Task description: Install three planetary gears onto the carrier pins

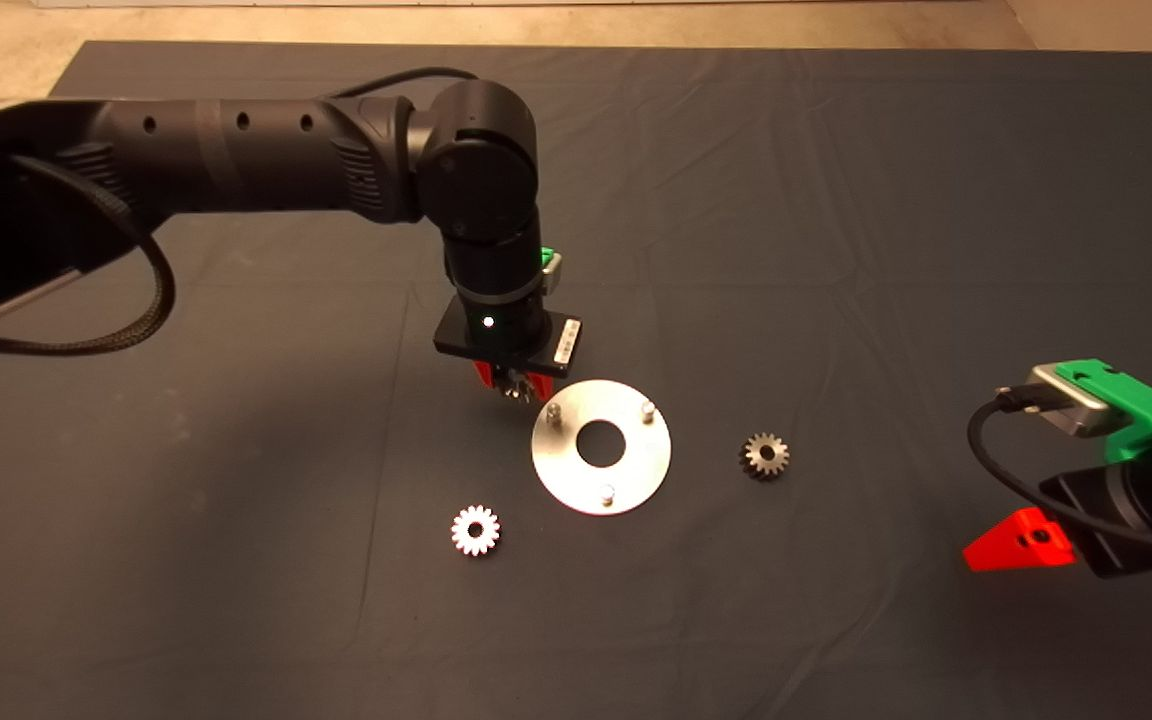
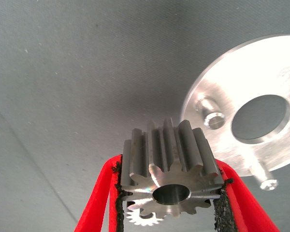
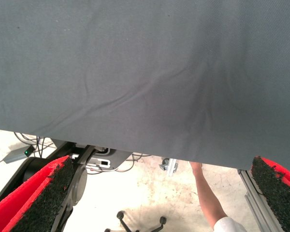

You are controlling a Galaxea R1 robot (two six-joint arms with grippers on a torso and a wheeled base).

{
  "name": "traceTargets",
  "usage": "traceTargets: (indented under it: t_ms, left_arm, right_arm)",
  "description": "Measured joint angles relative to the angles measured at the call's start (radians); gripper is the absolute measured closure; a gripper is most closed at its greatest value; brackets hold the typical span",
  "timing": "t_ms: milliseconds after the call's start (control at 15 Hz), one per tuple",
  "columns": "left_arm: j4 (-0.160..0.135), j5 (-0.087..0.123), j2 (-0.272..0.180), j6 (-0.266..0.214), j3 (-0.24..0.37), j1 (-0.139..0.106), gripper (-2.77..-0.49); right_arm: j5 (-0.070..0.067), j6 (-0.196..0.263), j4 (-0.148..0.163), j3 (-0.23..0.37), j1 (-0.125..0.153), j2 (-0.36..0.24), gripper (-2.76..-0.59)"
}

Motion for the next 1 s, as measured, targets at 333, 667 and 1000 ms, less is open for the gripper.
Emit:
traceTargets:
  t_ms: [333,667,1000]
  left_arm:
    - [-0.001,-0.002,0.021,-0.055,-0.001,0.0,-0.88]
    - [-0.001,-0.001,0.043,-0.098,-0.017,0.0,-0.87]
    - [-0.002,-0.003,0.076,-0.107,-0.024,0.0,-0.87]
  right_arm:
    - [-0.001,0.0,0.0,0.0,0.0,-0.001,-2.75]
    - [-0.001,0.0,0.0,0.0,0.0,-0.001,-2.75]
    - [-0.001,0.0,0.0,0.0,0.0,-0.004,-2.75]
